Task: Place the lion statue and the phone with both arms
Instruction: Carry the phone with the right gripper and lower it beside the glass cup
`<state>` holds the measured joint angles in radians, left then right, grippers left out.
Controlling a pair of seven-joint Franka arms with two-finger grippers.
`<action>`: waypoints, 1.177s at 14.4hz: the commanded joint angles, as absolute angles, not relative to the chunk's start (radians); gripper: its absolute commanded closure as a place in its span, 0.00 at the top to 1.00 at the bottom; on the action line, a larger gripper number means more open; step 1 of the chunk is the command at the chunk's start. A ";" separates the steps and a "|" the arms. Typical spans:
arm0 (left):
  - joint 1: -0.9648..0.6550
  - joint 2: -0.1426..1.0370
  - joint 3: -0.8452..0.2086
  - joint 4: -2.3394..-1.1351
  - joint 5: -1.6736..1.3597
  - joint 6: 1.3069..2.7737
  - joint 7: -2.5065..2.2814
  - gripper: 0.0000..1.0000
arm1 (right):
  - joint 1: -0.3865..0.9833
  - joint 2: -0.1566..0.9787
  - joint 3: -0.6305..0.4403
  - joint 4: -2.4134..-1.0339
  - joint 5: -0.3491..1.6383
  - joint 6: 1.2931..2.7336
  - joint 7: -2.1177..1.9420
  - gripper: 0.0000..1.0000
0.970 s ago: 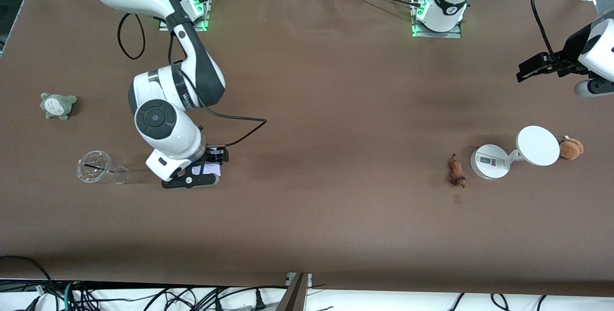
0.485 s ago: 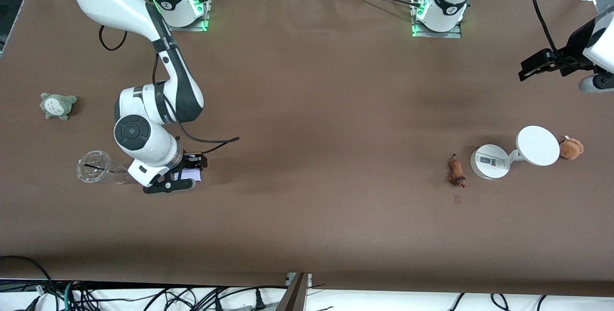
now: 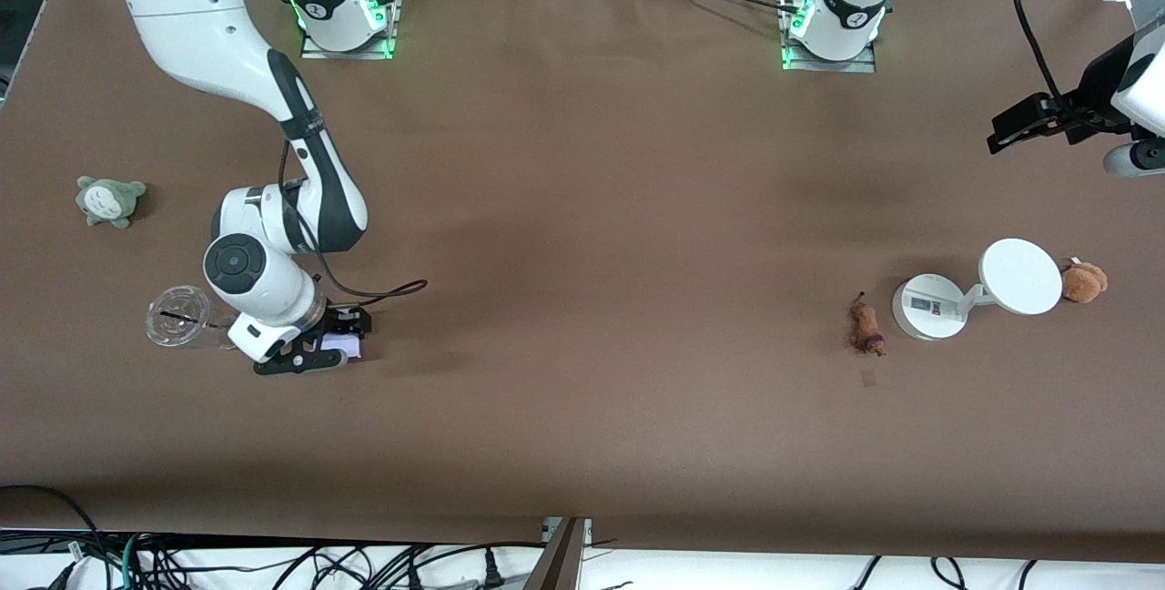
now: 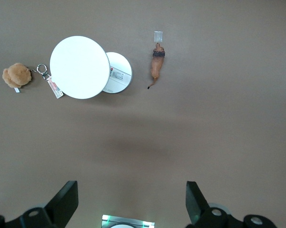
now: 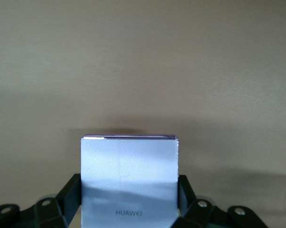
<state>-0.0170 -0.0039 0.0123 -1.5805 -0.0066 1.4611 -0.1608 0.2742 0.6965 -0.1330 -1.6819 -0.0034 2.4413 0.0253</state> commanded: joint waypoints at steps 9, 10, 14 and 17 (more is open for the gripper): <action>-0.008 0.018 0.034 -1.519 0.023 1.450 -0.101 1.00 | 0.161 0.742 -0.115 -1.667 0.017 2.525 -0.167 0.13; -0.009 0.028 0.032 -1.519 0.026 1.450 -0.104 1.00 | 0.161 0.742 -0.115 -1.667 0.017 2.525 -0.169 0.13; -0.024 0.046 0.023 -1.519 0.015 1.466 -0.116 1.00 | 0.152 0.750 -0.115 -1.663 0.015 2.528 -0.183 0.14; -0.020 0.084 0.018 -1.511 0.015 1.488 -0.097 1.00 | 0.120 0.755 -0.115 -1.663 0.017 2.530 -0.238 0.14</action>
